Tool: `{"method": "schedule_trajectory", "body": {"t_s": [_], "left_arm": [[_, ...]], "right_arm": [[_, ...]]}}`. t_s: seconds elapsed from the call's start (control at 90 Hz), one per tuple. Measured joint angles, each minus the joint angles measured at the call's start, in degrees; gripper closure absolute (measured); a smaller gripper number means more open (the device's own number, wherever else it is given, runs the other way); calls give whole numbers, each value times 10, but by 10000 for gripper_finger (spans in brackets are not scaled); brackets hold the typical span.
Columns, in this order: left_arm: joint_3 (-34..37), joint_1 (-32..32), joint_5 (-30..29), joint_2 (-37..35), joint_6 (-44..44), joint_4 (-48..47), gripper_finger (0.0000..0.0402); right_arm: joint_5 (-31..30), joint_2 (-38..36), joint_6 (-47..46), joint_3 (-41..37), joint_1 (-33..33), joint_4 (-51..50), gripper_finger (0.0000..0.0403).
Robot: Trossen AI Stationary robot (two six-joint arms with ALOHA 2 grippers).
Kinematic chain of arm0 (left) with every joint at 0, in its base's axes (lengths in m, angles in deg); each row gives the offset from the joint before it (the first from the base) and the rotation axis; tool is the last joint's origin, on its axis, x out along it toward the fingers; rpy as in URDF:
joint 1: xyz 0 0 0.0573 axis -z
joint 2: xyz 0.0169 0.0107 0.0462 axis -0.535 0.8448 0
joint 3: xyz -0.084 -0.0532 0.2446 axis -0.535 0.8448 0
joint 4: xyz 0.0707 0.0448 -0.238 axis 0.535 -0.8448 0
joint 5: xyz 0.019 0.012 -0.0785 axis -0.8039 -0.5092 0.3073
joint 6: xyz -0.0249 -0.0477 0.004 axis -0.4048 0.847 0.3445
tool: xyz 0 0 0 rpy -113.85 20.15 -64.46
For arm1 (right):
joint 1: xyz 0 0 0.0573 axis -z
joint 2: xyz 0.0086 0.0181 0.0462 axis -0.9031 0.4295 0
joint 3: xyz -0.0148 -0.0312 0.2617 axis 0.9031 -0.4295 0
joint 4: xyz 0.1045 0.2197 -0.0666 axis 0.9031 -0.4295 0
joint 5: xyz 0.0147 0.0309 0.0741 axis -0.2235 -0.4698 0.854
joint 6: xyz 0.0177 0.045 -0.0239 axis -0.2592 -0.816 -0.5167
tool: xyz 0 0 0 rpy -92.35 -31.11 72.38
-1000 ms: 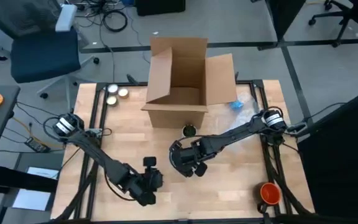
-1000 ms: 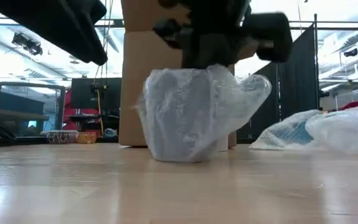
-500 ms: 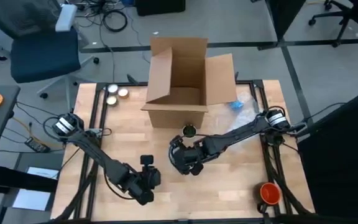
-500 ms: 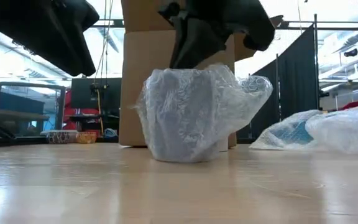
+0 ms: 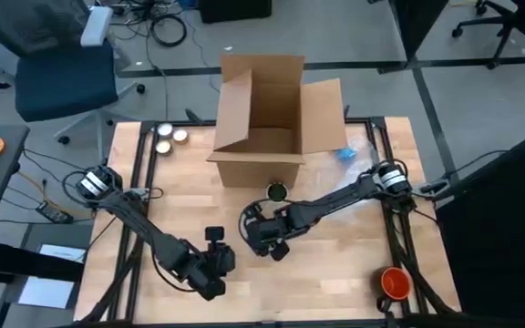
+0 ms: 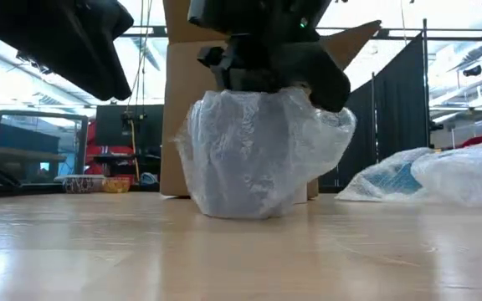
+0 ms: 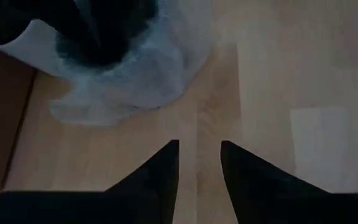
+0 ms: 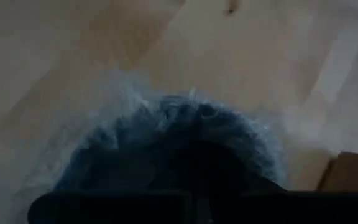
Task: Wrap mug
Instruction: Wrap the blue cup with the transparent bubble wrap
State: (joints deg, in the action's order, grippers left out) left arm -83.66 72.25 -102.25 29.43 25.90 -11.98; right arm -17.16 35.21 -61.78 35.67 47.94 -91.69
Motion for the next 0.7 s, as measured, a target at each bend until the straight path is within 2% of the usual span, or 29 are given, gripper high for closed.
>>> {"method": "schedule_trajectory", "body": {"t_s": [0.311,0.422,0.6,0.7], "left_arm": [[0,3,-5,0,11,-4,296],[0,3,-6,0,11,-4,296],[0,3,-8,0,12,-1,296],[0,3,-18,0,12,9,296]], "right_arm": [[94,-56,-66,-3,-2,-80,403],[84,-72,-89,-3,-9,-91,403],[28,-82,-105,-2,-25,-74,403],[28,-80,-125,-12,-26,-57,403]]}}
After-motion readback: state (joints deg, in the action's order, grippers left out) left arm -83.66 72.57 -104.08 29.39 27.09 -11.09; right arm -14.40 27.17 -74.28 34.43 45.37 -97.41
